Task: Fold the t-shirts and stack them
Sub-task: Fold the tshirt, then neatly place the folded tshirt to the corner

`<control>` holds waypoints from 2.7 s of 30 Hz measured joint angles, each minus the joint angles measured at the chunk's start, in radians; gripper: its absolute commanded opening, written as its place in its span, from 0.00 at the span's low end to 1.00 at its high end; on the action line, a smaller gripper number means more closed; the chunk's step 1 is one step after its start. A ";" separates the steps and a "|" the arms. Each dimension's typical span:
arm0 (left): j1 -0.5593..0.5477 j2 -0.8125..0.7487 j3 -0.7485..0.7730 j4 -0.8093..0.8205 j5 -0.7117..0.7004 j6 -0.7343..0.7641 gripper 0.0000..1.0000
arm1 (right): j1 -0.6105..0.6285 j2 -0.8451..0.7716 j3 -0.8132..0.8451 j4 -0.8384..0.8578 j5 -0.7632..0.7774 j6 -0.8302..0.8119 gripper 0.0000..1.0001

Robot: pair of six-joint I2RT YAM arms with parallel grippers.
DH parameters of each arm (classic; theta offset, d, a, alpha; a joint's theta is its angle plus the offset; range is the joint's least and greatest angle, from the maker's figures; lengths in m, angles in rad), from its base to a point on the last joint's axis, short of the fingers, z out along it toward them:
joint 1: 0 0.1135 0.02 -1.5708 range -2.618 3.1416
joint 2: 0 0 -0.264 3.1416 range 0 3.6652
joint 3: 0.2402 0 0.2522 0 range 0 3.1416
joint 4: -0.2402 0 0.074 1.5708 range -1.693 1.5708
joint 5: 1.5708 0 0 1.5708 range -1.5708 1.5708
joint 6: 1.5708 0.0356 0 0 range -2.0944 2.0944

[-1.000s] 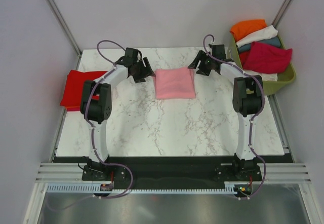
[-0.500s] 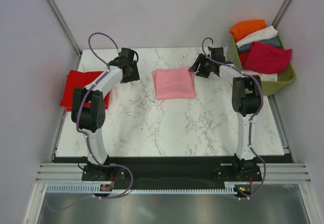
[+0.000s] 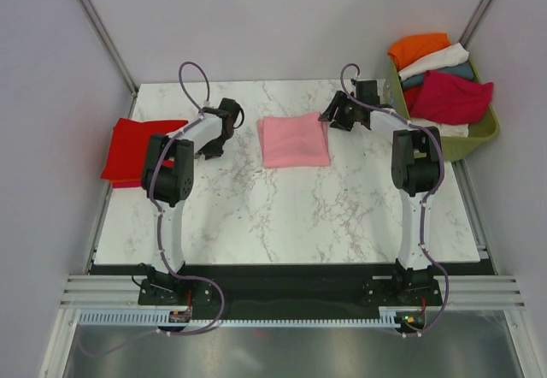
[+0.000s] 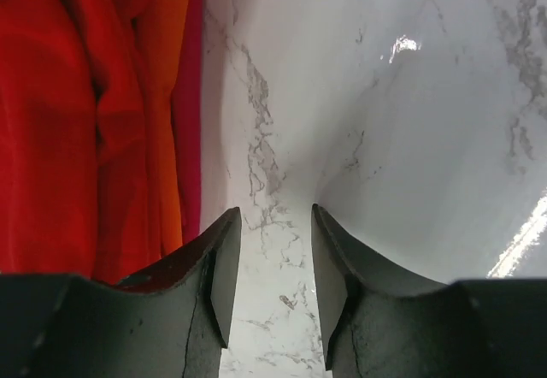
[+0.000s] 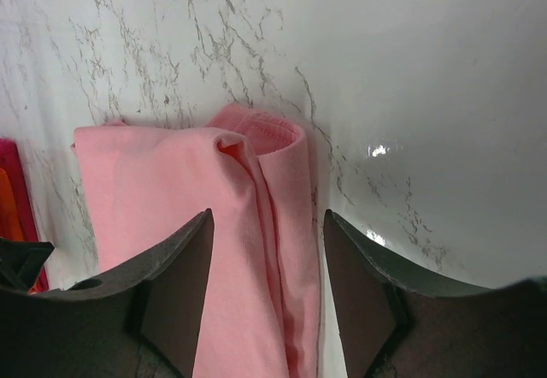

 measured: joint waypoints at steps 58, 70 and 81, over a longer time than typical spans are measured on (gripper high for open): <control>-0.091 0.063 0.193 -0.172 0.002 -0.038 0.56 | -0.007 -0.001 -0.032 0.032 -0.041 0.023 0.65; -0.076 -0.144 0.146 0.139 0.443 -0.098 0.89 | 0.000 0.024 -0.018 0.058 -0.057 0.042 0.68; -0.071 0.072 0.181 0.304 0.666 -0.203 0.82 | 0.021 0.068 0.035 0.069 -0.029 0.043 0.48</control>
